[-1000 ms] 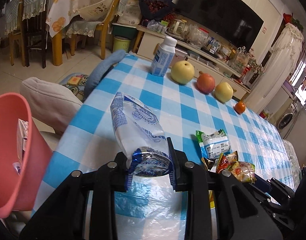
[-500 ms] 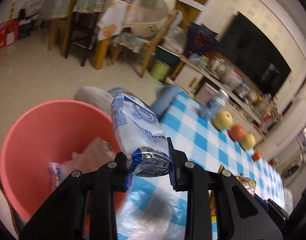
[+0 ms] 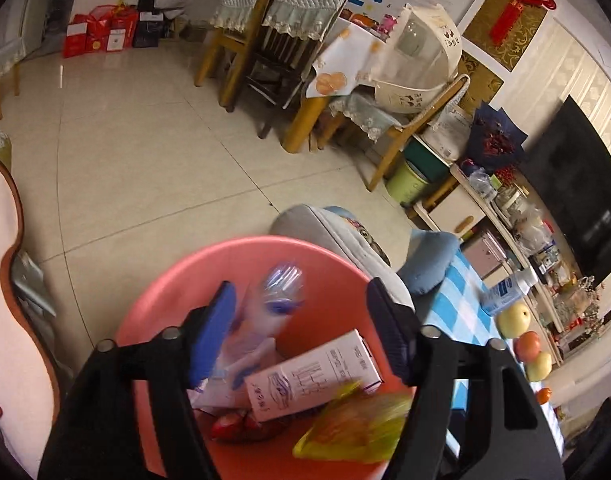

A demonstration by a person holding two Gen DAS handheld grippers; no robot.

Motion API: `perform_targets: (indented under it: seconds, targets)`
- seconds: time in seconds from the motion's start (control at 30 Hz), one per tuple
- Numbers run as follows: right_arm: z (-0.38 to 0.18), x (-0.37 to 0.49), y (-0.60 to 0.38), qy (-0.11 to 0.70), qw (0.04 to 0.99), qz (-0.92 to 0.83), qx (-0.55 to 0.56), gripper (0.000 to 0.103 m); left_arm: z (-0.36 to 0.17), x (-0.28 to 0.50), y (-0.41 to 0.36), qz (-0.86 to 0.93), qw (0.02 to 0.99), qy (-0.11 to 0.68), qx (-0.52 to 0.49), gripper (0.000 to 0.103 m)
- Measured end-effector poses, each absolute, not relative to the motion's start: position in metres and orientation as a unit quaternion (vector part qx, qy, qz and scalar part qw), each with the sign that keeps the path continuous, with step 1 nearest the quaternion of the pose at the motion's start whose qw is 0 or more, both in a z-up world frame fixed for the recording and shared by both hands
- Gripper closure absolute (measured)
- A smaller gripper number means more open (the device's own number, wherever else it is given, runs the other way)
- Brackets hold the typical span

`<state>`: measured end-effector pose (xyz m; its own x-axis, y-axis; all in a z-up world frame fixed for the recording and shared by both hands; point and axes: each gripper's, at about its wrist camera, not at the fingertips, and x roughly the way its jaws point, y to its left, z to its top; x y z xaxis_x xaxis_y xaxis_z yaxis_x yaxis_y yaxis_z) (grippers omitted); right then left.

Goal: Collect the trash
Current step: 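Carry both packets over the pink bucket and open both tools, then move both tools back over the table toward the green snack bag and coffee stick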

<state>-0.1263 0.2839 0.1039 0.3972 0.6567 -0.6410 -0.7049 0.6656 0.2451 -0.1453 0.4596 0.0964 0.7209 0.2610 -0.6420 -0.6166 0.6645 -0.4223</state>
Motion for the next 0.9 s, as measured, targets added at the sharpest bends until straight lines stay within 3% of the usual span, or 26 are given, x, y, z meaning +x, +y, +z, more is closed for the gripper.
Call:
perform_targets:
  seconds: [0.1, 0.2, 0.3, 0.53, 0.9]
  targets:
    - [0.104, -0.13, 0.269, 0.365, 0.844, 0.394, -0.007, 0.035, 0.098, -0.151, 0.462, 0.266, 0.872, 0.259, -0.319, 0.024]
    - [0.107, -0.132, 0.25, 0.358, 0.856, 0.374, -0.005, 0.034, 0.102, -0.152, 0.455, 0.268, 0.883, 0.24, -0.302, 0.02]
    - [0.111, -0.133, 0.231, 0.355, 0.864, 0.357, -0.001, 0.025, 0.108, -0.153, 0.443, 0.262, 0.9, 0.215, -0.273, 0.015]
    - [0.111, -0.149, 0.195, 0.344, 0.879, 0.329, -0.03, 0.019, 0.119, -0.135, 0.4, 0.219, 0.933, 0.203, -0.201, 0.015]
    - [0.104, -0.165, 0.15, 0.331, 0.893, 0.301, -0.051, 0.015, 0.127, -0.12, 0.355, 0.183, 0.946, 0.208, -0.17, 0.015]
